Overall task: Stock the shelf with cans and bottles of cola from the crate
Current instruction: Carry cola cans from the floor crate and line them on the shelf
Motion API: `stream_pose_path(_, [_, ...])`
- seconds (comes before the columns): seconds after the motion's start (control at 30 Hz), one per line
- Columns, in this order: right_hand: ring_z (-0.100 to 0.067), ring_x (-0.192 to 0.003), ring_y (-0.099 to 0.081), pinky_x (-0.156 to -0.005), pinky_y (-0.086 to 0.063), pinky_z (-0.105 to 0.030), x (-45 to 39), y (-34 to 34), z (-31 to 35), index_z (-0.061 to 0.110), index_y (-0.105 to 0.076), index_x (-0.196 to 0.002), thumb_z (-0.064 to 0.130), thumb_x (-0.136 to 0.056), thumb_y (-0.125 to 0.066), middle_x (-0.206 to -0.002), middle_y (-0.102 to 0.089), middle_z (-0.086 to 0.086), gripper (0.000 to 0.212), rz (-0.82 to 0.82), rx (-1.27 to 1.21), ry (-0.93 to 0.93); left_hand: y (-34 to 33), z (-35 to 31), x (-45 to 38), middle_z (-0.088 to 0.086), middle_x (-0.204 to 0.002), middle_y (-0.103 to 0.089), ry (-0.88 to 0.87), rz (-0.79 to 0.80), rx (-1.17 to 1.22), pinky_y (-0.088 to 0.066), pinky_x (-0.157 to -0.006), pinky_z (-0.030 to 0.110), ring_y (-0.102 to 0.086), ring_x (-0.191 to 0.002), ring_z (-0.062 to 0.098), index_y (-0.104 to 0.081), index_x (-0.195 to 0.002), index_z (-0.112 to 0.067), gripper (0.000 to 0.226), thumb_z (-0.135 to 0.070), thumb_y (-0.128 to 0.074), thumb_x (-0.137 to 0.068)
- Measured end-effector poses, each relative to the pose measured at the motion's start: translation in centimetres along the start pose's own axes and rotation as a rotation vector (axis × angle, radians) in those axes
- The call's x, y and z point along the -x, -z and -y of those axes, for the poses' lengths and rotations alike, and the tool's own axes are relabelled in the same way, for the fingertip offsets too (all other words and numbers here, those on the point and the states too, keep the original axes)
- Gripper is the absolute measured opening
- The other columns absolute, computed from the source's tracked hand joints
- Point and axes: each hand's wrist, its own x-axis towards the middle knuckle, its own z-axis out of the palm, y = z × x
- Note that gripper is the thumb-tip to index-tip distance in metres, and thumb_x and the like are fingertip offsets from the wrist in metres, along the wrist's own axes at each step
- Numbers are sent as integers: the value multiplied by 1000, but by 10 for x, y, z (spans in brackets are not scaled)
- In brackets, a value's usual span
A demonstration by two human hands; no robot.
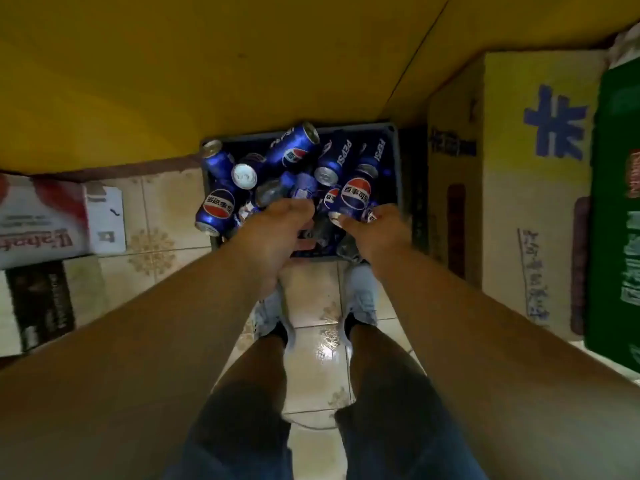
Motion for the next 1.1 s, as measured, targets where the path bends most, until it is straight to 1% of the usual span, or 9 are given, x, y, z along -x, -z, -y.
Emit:
stream_pose_path(0.17, [-34,-124,-56,-88,-48,-38,-60,-28,-2,8,-31,-147,48,-83,-77,-143,-50,-16,88,-64,123,-24,0,26,-52,-4,-119,-64,41,33,36,-52,-92,42,-64,-107,21,-56,-131,-29,31,-38,-53,-101])
stream_pose_path(0.37, [-39,-133,-46,-101,-47,-49,-99,-53,1,7,-14,-154,56,-80,-76,-152,-29,-20,109,-141,456,-5,-9,42,-88,-1,-120,-65,61,24,51,-54,-89,40,-65,-104,21,-56,-130,-28,31,-38,-52,-101])
stream_pose_path(0.57, [-35,-103,-66,-84,-60,-47,-77,-46,6,6,-48,-136,52,-54,-80,-124,-63,-16,99,-51,-16,-96,-5,38,-85,6,-118,-66,105,-16,43,-54,-85,38,-65,-103,23,-53,-135,-20,39,-40,-51,-101])
stream_pose_path(0.67, [-24,-92,-69,-71,-57,-32,-26,-36,-1,8,-61,-121,34,-68,-84,-104,-70,-7,63,124,-106,32,-1,25,-73,7,-108,-74,135,-10,172,-53,-95,46,-70,-100,25,-62,-127,-18,51,-57,-45,-99])
stream_pose_path(0.77, [-7,-98,-67,-81,-55,-19,19,-27,-8,22,-54,-127,25,-78,-84,-113,-67,6,58,333,-104,152,-3,14,-68,14,-99,-77,158,-26,352,-57,-92,48,-75,-90,31,-66,-113,-13,65,-70,-44,-91])
stream_pose_path(0.83, [7,-87,-66,-72,-52,-9,30,-24,-10,24,-56,-129,22,-90,-73,-108,-66,12,43,408,-170,161,-3,13,-68,14,-100,-77,155,-36,335,-57,-92,48,-75,-91,32,-66,-116,-14,67,-71,-56,-83])
stream_pose_path(0.93, [-9,-86,-70,-82,-58,-31,18,-24,-7,19,-67,-103,23,-99,-60,-96,-72,0,10,291,-303,71,1,22,-71,14,-100,-77,179,-50,363,-58,-86,51,-75,-88,35,-64,-119,-14,63,-60,-73,-77])
stream_pose_path(1.0, [-25,-91,-69,-90,-57,-52,-9,-30,-5,22,-65,-88,34,-98,-60,-95,-72,-7,17,155,-244,29,5,30,-79,14,-97,-77,181,-72,397,-59,-78,49,-76,-84,34,-63,-117,-14,58,-55,-76,-77])
stream_pose_path(1.1, [-26,-88,-68,-88,-58,-56,-54,-43,7,20,-66,-95,48,-92,-65,-96,-69,-9,29,120,-233,-26,9,39,-93,14,-97,-77,180,-72,434,-59,-72,46,-76,-84,34,-63,-118,-14,58,-53,-77,-77])
